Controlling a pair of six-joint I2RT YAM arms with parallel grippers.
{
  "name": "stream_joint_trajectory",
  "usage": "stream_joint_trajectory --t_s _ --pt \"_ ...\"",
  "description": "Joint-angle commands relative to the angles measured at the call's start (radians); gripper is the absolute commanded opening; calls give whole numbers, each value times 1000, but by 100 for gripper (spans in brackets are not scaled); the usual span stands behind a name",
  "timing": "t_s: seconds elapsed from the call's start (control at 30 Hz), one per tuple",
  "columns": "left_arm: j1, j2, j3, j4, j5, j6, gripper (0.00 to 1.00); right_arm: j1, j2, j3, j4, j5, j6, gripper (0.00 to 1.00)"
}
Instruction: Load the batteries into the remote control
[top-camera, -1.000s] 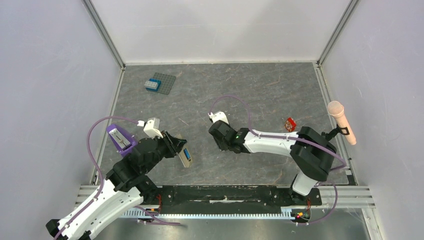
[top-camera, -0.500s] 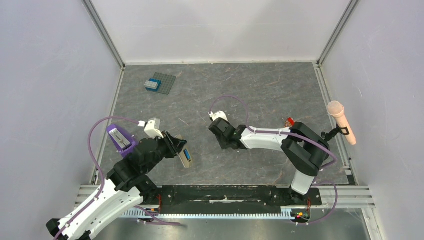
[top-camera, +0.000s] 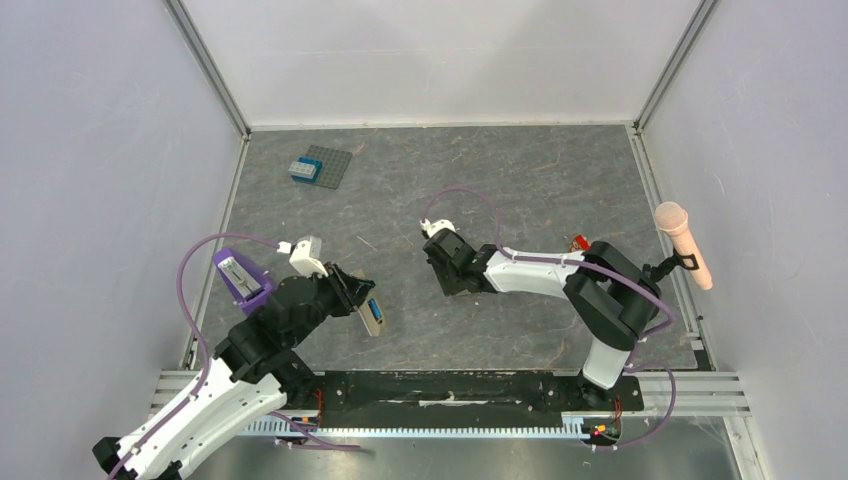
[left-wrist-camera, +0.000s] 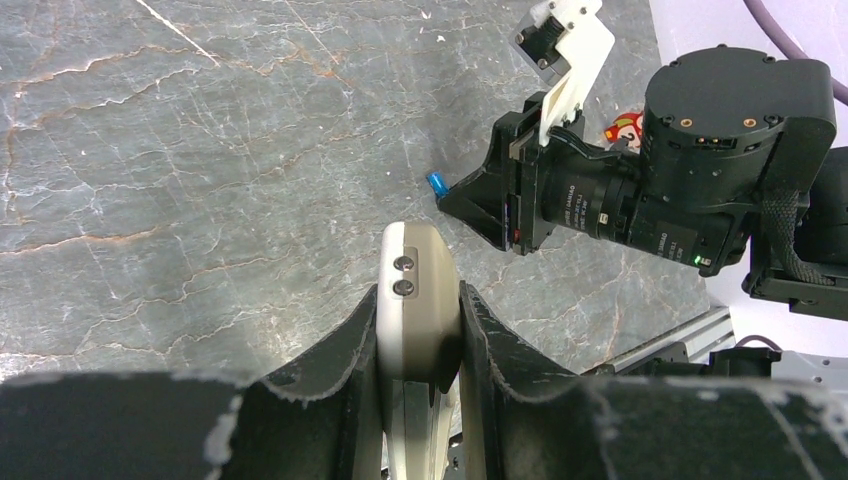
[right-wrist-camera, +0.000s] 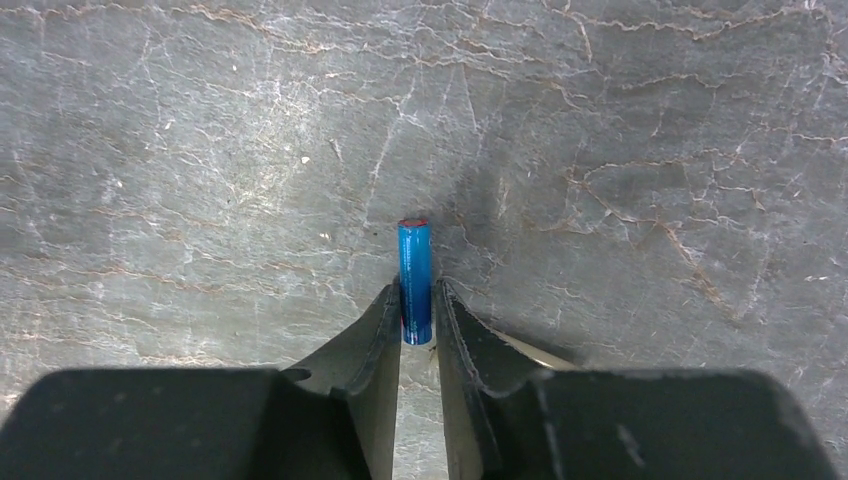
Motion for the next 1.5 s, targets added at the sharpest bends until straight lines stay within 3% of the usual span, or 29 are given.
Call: stream_joint_trajectory --t_s 0.0,0.1,0.3,0.4,0.57,0.8,1.07,1.17,1.27,1.37,1.47 --pt "-1 6 -1 63 8 -20 2 -20 79 0 -9 -53 12 22" --pt "-1 5 -3 65 -4 -19 2 -25 121 27 -60 -78 17 20" --pt "-1 6 -6 82 -35 -34 2 -25 95 -4 -36 -130 4 6" --pt "-1 21 -6 100 -34 -47 2 -25 -4 -36 17 -138 -18 6" --pt "-1 75 -30 203 -19 -73 2 -25 -306 -177 215 -202 -102 2" --pt "-1 203 -96 590 67 -39 2 -24 -762 -410 453 -463 -225 3" --pt "-1 413 -123 1081 329 123 2 -23 -1101 -571 585 -540 -251 3" --pt "-1 513 -54 1109 405 106 2 -23 -1104 -508 467 -464 -204 6" --pt "-1 619 17 1165 480 -3 2 -23 -1021 -312 179 -370 -132 9" --pt "-6 752 21 1361 540 -144 2 -23 -934 -120 -101 -261 -27 6" --pt "-20 875 8 1566 532 -255 2 -23 -897 -22 -294 -277 20 6"
